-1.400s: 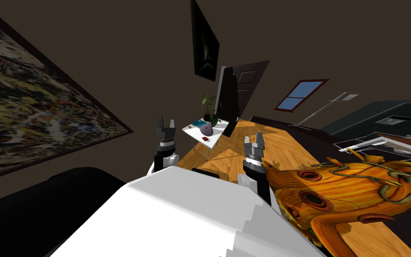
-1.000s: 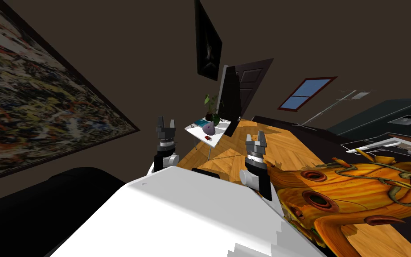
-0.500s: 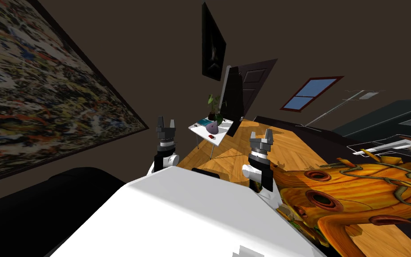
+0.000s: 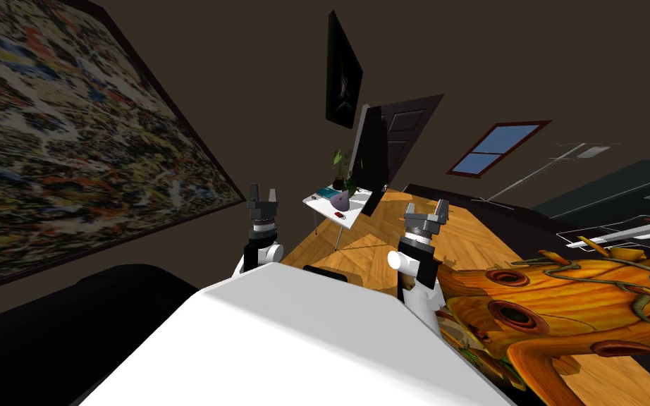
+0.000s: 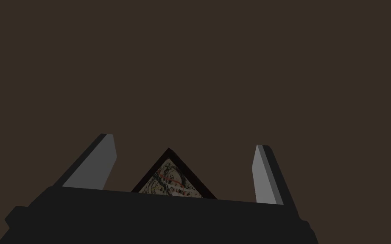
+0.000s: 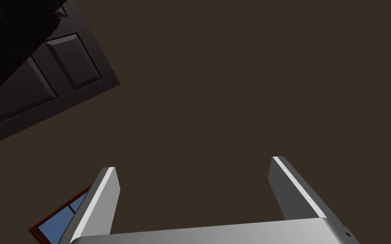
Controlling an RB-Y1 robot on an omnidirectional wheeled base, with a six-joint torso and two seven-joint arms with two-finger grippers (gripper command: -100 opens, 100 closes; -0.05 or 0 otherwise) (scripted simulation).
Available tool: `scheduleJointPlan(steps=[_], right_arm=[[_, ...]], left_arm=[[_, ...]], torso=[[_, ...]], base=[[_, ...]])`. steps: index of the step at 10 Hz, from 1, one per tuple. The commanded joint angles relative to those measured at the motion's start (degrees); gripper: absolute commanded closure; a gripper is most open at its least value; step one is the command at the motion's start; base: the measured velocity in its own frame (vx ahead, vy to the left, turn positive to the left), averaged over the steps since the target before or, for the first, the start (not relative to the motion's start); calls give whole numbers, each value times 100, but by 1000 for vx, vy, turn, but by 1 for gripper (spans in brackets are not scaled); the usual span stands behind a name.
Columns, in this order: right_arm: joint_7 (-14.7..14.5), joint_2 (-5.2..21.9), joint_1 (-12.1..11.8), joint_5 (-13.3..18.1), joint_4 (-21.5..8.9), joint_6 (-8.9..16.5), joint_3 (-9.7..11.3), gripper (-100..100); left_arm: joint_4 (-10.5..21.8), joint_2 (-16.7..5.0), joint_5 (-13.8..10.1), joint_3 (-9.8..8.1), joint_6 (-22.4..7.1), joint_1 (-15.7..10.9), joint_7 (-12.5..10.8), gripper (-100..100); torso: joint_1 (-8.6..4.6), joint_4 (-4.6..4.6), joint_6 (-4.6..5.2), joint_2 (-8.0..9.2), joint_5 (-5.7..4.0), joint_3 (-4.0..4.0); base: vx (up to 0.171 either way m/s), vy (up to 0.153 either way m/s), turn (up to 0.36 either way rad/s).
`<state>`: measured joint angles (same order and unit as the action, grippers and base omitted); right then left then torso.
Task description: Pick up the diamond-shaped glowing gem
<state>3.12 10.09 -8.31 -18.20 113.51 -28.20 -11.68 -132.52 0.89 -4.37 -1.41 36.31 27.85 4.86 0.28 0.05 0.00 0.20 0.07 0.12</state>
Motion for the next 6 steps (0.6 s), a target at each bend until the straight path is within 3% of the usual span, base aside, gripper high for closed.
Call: scheduleJointPlan(steps=[1, 2, 3, 4, 5, 6], right_arm=[[43, 36, 258, -182, -242, -86, -110, -100], [113, 89, 431, -420, -434, -175, -350, -100], [113, 89, 596, -495, -541, -175, -350, -100], [182, 137, 795, -716, -751, -262, -601, -100], [182, 137, 943, -820, -853, -262, -601, -100], [249, 181, 1124, -1012, -1100, -346, -832, -100]], left_arm=[[0, 0, 0, 0, 0, 0, 0, 0], [0, 0, 0, 0, 0, 0, 0, 0], [0, 0, 0, 0, 0, 0, 0, 0], [0, 0, 0, 0, 0, 0, 0, 0], [0, 0, 0, 0, 0, 0, 0, 0], [0, 0, 0, 0, 0, 0, 0, 0]], torso=[[0, 0, 0, 0, 0, 0], [-1, 0, 0, -2, 0, -1], [3, 0, 0, 3, 0, 1], [3, 0, 0, -1, 2, 0], [9, 0, 0, 2, 2, 1], [6, 0, 0, -1, 2, 0]], base=[[-51, 77, 15], [-70, 90, 35], [-51, 87, 13], [-63, 107, 32], [-53, 94, 7], [-58, 103, 25]])
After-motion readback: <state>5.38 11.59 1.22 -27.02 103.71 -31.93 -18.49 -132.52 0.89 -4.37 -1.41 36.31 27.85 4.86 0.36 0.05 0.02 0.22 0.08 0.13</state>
